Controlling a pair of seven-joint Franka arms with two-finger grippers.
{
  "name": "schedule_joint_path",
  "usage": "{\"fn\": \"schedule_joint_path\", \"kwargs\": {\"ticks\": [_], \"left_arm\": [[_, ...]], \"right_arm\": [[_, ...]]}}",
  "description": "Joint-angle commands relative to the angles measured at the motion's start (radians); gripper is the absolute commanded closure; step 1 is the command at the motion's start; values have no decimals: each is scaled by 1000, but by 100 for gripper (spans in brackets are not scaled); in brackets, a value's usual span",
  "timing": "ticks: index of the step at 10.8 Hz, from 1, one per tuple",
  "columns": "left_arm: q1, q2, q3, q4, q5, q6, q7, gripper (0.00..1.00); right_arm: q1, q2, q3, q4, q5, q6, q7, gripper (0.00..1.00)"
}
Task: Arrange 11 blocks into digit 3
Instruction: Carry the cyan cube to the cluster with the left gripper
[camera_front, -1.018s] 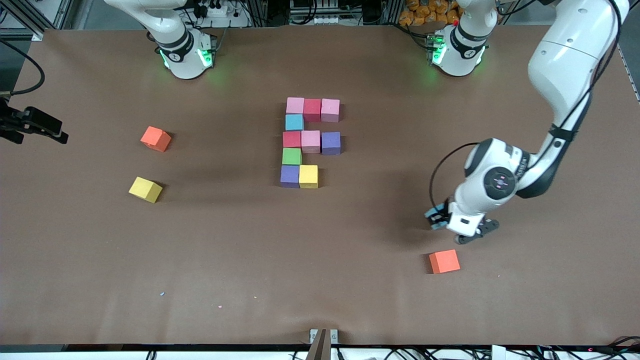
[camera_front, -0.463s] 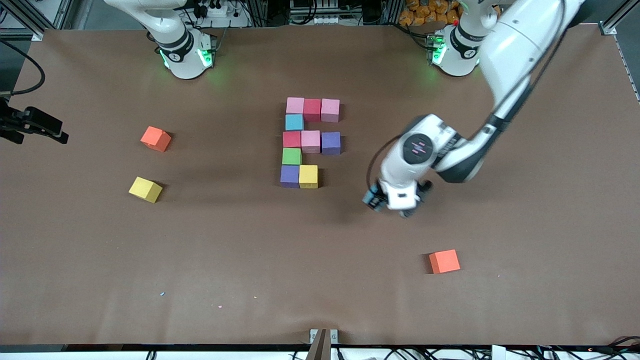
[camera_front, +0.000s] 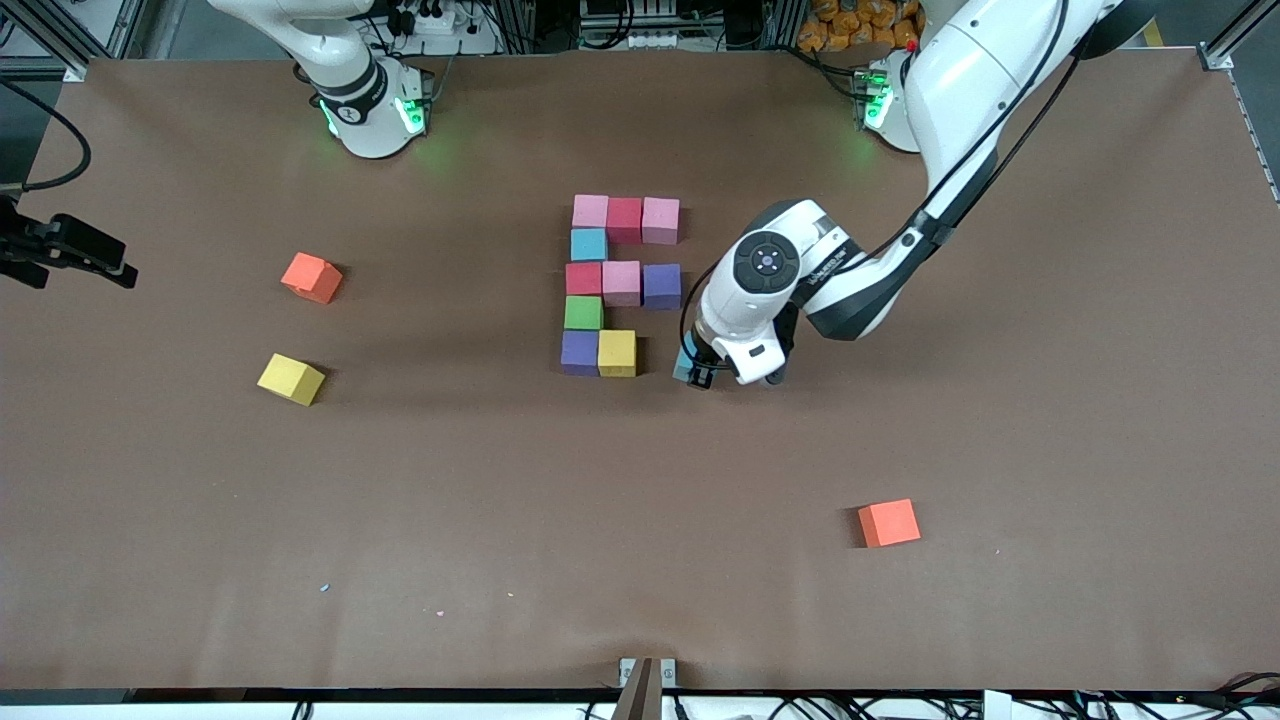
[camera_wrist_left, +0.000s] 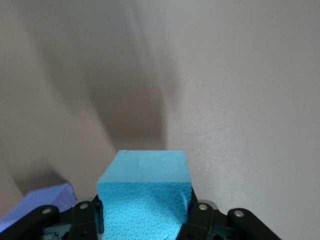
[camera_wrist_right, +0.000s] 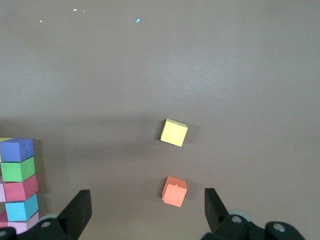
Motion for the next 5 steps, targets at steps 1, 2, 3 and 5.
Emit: {"fn": "schedule_joint_path", "kwargs": {"ticks": [1, 2, 3, 5], "left_arm": [[-48, 33, 7, 51, -19, -6, -173, 86], [-77, 39, 15, 57, -17, -7, -242, 85], [-94, 46, 21, 57, -14, -6, -289, 85], [-117, 87, 29, 103, -11, -6, -336, 85]], "right_arm": [[9, 4, -3, 10, -4, -1, 6, 0], [7, 6, -3, 10, -4, -1, 6, 0], [8, 4, -3, 10, -4, -1, 6, 0], [9, 6, -3, 10, -4, -1, 6, 0]]}}
